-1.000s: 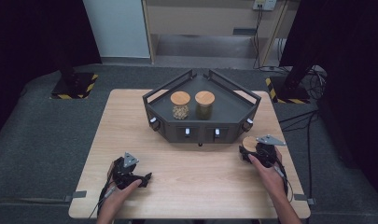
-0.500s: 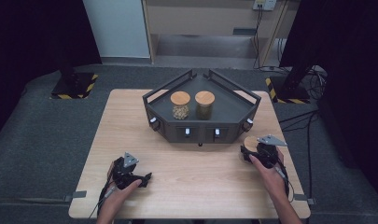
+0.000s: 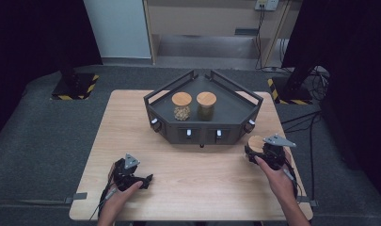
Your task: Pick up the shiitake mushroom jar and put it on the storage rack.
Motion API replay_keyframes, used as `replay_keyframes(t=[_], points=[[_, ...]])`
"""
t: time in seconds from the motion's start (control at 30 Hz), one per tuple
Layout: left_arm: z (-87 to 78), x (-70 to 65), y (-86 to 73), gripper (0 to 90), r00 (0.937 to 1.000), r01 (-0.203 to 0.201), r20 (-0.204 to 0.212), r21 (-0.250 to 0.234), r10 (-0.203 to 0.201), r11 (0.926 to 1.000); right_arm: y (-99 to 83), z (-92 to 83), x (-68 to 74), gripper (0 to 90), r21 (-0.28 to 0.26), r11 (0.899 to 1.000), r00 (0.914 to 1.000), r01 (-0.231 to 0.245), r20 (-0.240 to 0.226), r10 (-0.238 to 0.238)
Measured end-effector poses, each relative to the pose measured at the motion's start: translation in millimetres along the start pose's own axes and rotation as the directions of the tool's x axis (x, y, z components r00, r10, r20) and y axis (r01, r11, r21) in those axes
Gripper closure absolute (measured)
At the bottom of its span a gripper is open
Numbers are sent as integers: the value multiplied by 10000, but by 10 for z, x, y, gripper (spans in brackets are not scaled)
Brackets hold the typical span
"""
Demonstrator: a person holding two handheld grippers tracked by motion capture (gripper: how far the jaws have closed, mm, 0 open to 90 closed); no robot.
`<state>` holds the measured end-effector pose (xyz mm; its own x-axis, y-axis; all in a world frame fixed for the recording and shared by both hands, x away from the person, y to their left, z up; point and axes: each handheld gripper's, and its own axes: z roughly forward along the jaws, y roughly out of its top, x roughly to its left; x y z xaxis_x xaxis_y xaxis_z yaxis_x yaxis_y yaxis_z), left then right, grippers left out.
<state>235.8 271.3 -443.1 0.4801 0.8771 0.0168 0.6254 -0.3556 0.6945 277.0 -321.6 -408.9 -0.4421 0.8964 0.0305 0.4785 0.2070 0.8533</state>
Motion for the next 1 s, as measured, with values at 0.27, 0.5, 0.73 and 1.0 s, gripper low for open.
replay_keyframes(t=[0.27,0.5,0.73,1.0], points=[[0,0,1,0,10000,-2,-1,2,2,10000,144,-147,17,256,-148,9996,9996,247,-116,-249],[0,0,0,0,10000,-1,-1,0,1,10000,255,-216,33,256,-209,9989,9990,414,-178,-417],[0,0,0,0,10000,-1,0,-2,1,10000,389,-290,65,256,-360,9977,9979,578,-256,-588],[0,1,0,0,10000,-5,1,3,5,10000,541,-341,94,256,-495,9960,9964,747,-371,-766]])
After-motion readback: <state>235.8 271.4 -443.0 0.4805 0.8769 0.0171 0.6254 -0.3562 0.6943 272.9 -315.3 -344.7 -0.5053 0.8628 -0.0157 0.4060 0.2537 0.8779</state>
